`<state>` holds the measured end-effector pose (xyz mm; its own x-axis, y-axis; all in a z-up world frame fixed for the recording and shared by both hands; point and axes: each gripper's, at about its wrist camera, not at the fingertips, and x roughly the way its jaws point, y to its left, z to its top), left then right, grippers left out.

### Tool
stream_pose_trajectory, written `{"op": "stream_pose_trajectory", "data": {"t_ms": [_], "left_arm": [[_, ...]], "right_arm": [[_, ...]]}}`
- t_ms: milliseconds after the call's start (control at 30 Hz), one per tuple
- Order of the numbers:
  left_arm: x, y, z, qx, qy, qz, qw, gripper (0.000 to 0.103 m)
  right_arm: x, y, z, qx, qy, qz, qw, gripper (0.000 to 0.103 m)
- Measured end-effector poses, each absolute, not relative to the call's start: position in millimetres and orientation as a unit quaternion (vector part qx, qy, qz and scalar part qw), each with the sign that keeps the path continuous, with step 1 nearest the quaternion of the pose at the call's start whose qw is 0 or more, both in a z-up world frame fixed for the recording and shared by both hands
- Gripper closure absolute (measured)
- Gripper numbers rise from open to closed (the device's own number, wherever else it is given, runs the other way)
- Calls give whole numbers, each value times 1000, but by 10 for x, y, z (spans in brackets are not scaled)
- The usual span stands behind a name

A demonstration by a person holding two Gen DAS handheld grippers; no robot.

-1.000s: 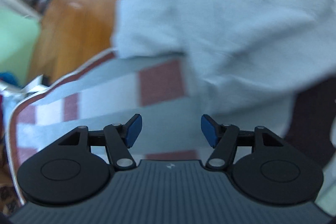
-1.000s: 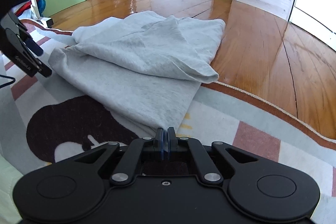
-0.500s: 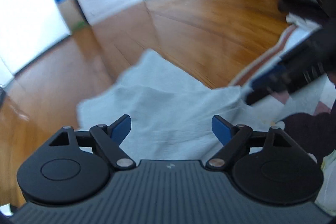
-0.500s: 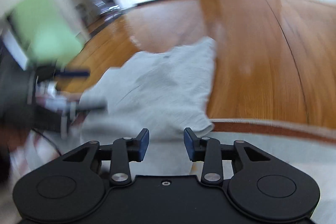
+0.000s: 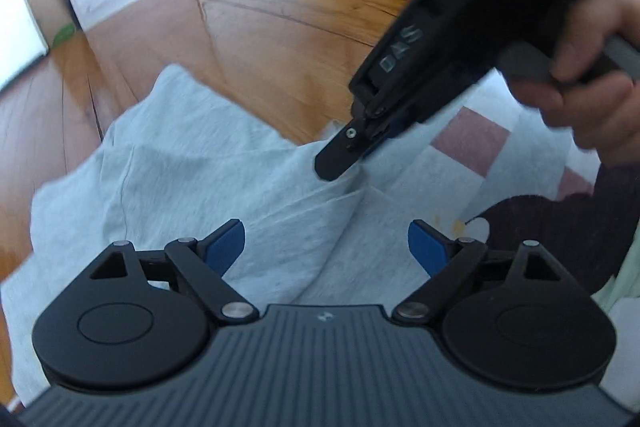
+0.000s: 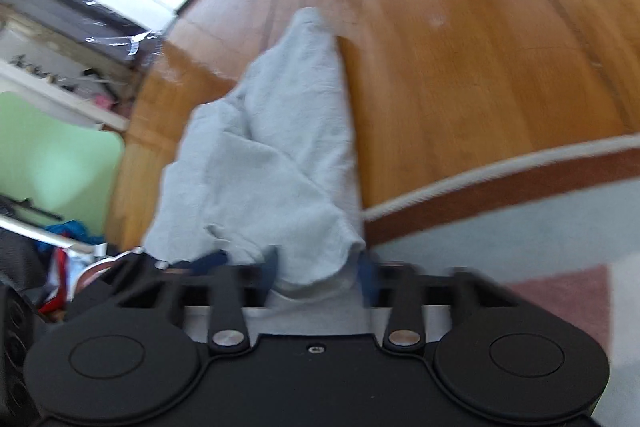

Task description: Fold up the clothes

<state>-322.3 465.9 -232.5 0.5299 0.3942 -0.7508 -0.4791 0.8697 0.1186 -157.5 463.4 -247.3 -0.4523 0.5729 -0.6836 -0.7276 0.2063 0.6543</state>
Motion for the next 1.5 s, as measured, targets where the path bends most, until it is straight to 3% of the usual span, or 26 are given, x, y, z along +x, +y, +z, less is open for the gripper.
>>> {"op": "stream_pose_trajectory", "data": {"t_ms": [167, 200, 233, 267, 300, 533, 600, 733, 967, 1033, 1067, 1100, 1167, 1200, 1233, 1267, 1400, 1500], "left_arm": [[-3170, 4644, -2331, -23, 410, 297, 862, 14], [-3212, 4689, -2310, -33, 403, 305, 862, 19], [-3259, 4738, -2286, -45, 396, 312, 862, 32], [-3324, 4807, -2254, -67, 390, 318, 861, 73], [-3384, 4891, -2217, -85, 388, 333, 855, 97], [-4485, 5577, -1840, -196, 260, 541, 775, 96], [-4901, 5794, -1907, -246, 240, 589, 731, 93], [-5582, 6194, -2244, -388, 219, 573, 688, 93], [-5794, 6198, -2194, -402, 174, 579, 688, 92], [-5832, 6167, -2211, -422, 174, 573, 681, 74], [-5856, 6158, -2232, -437, 174, 568, 676, 49], [-5877, 6151, -2264, -451, 171, 562, 672, 39], [-5897, 6166, -2395, -485, 160, 536, 673, 39], [-5890, 6188, -2450, -497, 160, 523, 674, 48], [-5905, 6206, -2479, -508, 151, 513, 676, 69], [-5921, 6225, -2508, -519, 142, 502, 678, 99], [-5968, 6167, -2351, -494, 111, 514, 692, 99], [-5821, 6125, -2261, -417, 173, 566, 690, 93]], "right_arm": [[-1686, 4694, -2167, -40, 549, 666, 504, 98], [-1713, 4726, -2104, -33, 549, 672, 495, 98], [-1742, 4759, -2040, -27, 548, 680, 487, 98], [-1782, 4794, -1962, -25, 539, 690, 482, 98], [-1821, 4830, -1883, -23, 531, 700, 477, 98], [-2007, 4959, -1726, -40, 493, 730, 472, 91], [-2112, 4933, -1860, -93, 473, 721, 498, 83], [-2409, 4845, -2292, -262, 427, 690, 522, 83], [-2391, 4666, -2411, -255, 430, 690, 523, 83], [-2414, 4619, -2401, -269, 417, 694, 522, 83], [-2437, 4587, -2388, -277, 411, 695, 520, 81], [-2463, 4553, -2378, -283, 406, 698, 518, 76], [-2543, 4449, -2359, -284, 401, 716, 496, 69], [-2576, 4382, -2338, -283, 399, 727, 482, 69], [-2630, 4344, -2330, -283, 394, 739, 467, 69], [-2719, 4335, -2321, -290, 381, 749, 458, 69], [-3073, 4305, -2287, -320, 324, 785, 420, 69], [-3277, 4320, -2371, -346, 306, 786, 410, 66]]}}
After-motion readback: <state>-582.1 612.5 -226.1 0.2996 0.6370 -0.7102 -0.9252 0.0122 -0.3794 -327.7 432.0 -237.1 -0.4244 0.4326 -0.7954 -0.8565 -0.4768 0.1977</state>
